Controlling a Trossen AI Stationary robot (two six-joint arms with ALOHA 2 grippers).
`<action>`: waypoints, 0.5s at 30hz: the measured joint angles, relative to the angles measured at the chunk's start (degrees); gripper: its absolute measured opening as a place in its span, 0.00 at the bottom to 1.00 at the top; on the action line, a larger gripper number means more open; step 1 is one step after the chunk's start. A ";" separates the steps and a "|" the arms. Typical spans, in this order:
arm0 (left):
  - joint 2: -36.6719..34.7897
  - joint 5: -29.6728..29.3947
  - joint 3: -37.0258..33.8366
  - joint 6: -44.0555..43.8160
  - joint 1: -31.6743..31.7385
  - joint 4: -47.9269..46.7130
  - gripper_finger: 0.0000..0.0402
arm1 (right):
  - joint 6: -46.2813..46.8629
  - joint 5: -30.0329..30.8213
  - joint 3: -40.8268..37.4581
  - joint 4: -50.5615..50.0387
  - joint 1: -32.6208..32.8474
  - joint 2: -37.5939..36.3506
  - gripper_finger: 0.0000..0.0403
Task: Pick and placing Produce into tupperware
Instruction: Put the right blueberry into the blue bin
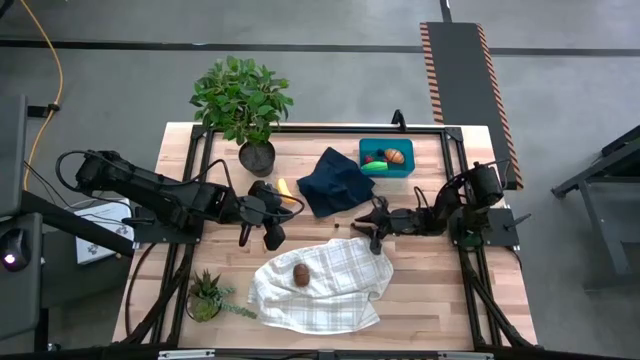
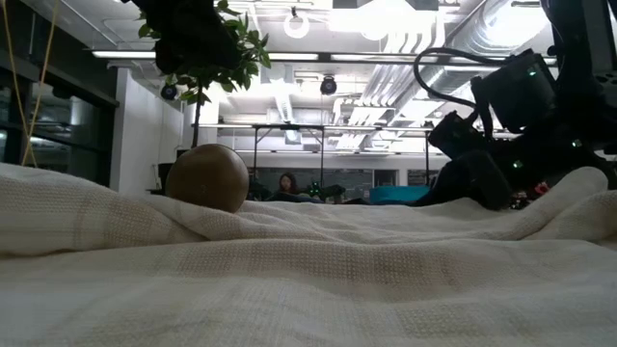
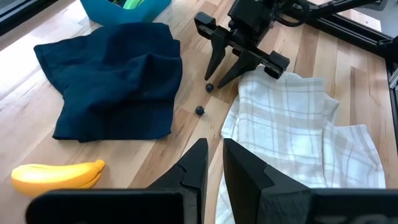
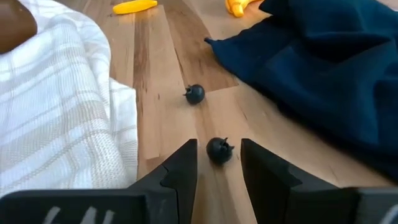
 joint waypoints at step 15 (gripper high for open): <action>0.00 0.02 0.00 0.20 0.02 -0.02 0.10 | -1.18 0.49 4.37 -7.12 -0.34 -0.02 0.28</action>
